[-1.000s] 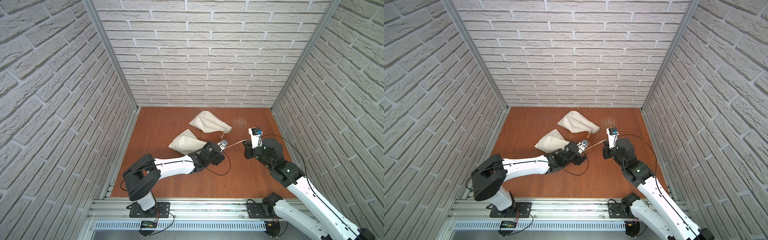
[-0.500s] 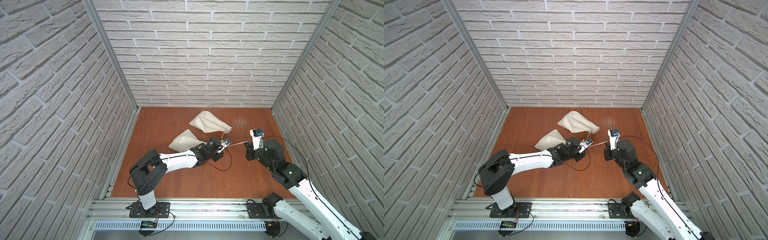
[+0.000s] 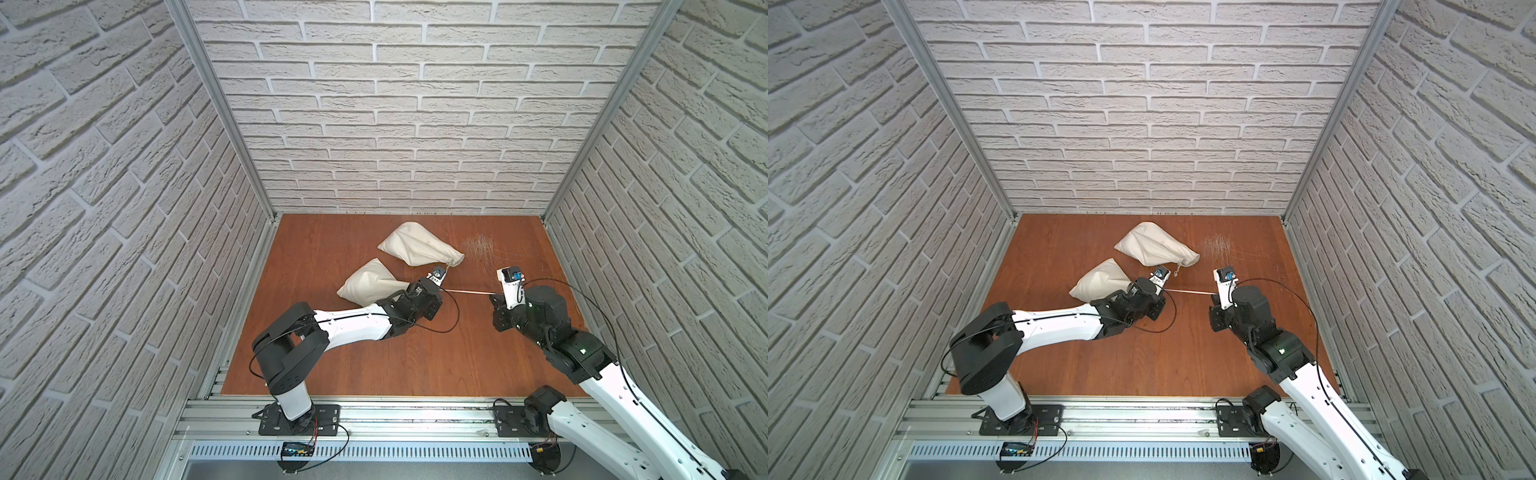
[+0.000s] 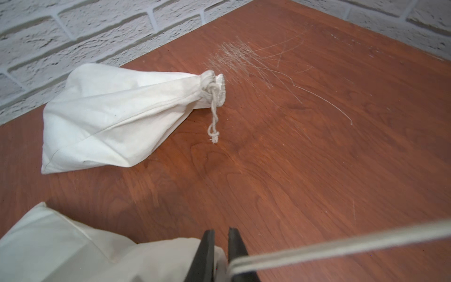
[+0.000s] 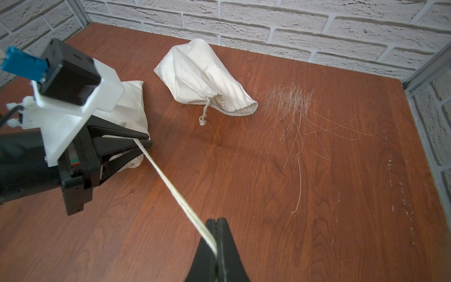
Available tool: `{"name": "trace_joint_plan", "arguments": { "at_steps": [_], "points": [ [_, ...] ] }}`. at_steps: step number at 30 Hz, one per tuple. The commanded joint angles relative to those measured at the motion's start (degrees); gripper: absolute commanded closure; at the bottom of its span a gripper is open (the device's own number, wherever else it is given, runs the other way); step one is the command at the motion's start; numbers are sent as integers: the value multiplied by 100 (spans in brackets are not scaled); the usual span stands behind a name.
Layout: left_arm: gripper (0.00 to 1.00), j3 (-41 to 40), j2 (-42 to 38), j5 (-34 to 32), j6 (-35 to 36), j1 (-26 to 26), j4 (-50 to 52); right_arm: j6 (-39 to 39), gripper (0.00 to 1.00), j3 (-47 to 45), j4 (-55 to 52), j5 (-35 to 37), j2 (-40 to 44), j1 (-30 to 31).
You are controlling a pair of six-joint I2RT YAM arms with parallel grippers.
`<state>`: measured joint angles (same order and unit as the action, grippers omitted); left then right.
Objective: Close the soil bag
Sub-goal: Frap the soil bag at the center of the board.
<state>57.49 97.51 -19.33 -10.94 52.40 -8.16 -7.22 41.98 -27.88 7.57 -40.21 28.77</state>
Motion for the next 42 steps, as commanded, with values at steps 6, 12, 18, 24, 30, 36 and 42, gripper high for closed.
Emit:
{"name": "trace_joint_plan", "arguments": {
  "at_steps": [6,12,18,24,30,36,42],
  "points": [
    [75,-896,132,-2239,-2208,-990,2989,-259,97,202,485,987,332,-617],
    [80,-1227,-39,-2211,-2668,-1452,2914,-392,97,93,785,570,-3,-638],
    [80,-1734,-622,-2344,-3067,-1972,2763,-325,97,-88,1267,56,-673,-560],
    [71,-1737,-1205,-2660,-2942,-2197,2976,-332,97,-265,1426,543,-638,-543],
    [70,-1756,-1107,-2408,-2827,-2416,2673,-468,97,-244,1196,852,-472,-657],
    [72,-1844,-1228,-2503,-3025,-2558,2734,-470,97,-334,1544,239,-1050,-503],
    [56,-2012,-1917,-2528,-2526,-2254,2373,-433,97,-348,2009,-5,-1700,-63]
  ]
}}
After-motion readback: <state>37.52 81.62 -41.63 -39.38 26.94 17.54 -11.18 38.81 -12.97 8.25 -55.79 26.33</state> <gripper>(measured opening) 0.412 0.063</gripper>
